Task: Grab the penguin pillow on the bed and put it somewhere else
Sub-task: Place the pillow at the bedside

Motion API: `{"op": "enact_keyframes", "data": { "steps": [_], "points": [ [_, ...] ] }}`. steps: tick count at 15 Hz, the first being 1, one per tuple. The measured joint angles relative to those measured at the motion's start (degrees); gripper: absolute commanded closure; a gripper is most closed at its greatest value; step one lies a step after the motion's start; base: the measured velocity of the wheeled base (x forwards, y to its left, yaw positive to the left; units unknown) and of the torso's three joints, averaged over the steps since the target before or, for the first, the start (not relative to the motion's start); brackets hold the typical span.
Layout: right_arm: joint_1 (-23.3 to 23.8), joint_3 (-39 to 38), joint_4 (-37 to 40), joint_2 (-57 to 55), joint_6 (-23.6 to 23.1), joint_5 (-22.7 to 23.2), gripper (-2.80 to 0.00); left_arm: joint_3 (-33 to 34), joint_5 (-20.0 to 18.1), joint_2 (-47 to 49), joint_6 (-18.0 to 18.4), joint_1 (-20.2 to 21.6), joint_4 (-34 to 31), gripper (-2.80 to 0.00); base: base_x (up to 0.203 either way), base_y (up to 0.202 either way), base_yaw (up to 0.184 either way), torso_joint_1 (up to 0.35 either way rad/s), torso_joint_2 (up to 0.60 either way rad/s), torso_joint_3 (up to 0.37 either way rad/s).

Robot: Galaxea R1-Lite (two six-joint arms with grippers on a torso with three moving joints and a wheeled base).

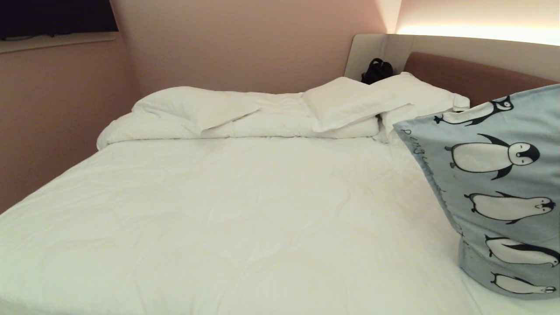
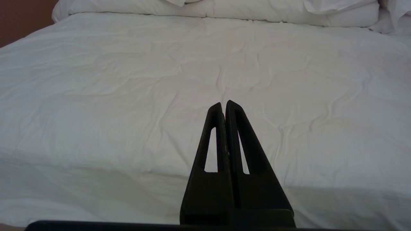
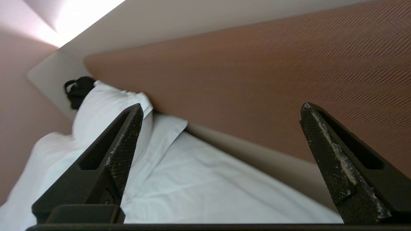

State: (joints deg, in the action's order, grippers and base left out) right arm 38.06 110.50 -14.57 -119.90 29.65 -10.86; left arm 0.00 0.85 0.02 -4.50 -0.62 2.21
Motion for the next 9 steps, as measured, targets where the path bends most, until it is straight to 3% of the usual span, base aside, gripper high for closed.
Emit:
{"op": "enact_keyframes", "data": {
  "steps": [9],
  "points": [
    [2.0, 0.1, -6.9, 1.2, -2.1, -4.7, -2.80, 0.0, 0.0, 0.0, 0.0, 0.0, 0.0, 0.00, 0.000, 0.000, 0.000, 0.000, 0.00, 0.000]
  ]
}}
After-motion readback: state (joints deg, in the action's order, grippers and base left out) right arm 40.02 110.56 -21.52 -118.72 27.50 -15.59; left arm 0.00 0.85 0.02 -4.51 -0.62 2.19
